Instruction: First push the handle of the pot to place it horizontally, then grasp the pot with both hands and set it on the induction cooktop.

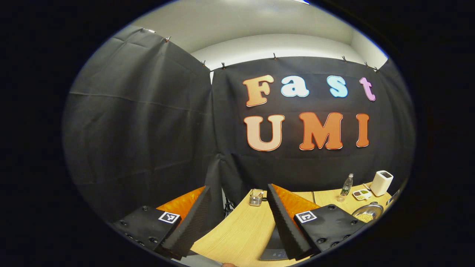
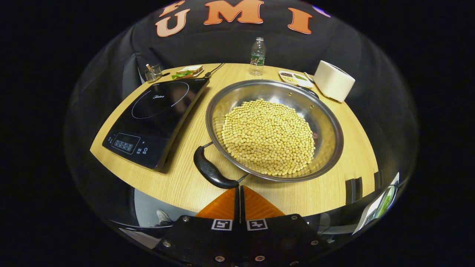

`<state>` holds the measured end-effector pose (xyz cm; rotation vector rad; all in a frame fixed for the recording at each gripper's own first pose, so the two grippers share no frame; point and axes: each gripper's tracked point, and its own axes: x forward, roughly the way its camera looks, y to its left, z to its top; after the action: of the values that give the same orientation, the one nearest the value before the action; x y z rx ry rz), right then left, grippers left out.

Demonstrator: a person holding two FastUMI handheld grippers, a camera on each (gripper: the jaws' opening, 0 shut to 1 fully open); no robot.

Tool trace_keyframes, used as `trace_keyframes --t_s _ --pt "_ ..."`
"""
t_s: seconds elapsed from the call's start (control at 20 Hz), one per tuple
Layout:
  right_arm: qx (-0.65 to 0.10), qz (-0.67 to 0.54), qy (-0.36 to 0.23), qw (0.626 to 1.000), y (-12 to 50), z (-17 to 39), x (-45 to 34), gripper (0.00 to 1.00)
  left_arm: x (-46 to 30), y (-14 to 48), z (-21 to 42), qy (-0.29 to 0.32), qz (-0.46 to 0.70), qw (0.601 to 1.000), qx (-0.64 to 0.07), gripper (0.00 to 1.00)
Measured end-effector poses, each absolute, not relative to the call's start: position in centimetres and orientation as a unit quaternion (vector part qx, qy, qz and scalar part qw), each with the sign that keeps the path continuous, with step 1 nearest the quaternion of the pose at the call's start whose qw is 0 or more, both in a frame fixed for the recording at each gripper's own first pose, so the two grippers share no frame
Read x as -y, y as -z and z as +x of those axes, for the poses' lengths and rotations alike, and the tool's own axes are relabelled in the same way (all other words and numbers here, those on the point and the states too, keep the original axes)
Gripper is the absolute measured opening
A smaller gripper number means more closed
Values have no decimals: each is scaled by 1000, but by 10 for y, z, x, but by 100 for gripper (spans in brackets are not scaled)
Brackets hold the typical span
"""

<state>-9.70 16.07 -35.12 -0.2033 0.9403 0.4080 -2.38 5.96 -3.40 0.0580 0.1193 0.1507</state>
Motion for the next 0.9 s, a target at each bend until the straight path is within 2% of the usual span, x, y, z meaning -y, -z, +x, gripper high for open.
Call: trace_keyframes --t_s 0.2,0.25,0.35,0.9 --pt "-451 -95 -212 862 351 -94 -177 0 -73 40 -28 -88 16 994 -67 98" --pt "-452 -91 -216 861 351 -94 -182 4 -76 41 -30 -91 16 993 -68 98" --pt "-455 -83 -223 858 351 -92 -190 0 -82 40 -32 -99 21 992 -69 98" --pt "-453 -89 -249 851 349 -83 -219 0 -99 37 -39 -121 33 990 -69 97"
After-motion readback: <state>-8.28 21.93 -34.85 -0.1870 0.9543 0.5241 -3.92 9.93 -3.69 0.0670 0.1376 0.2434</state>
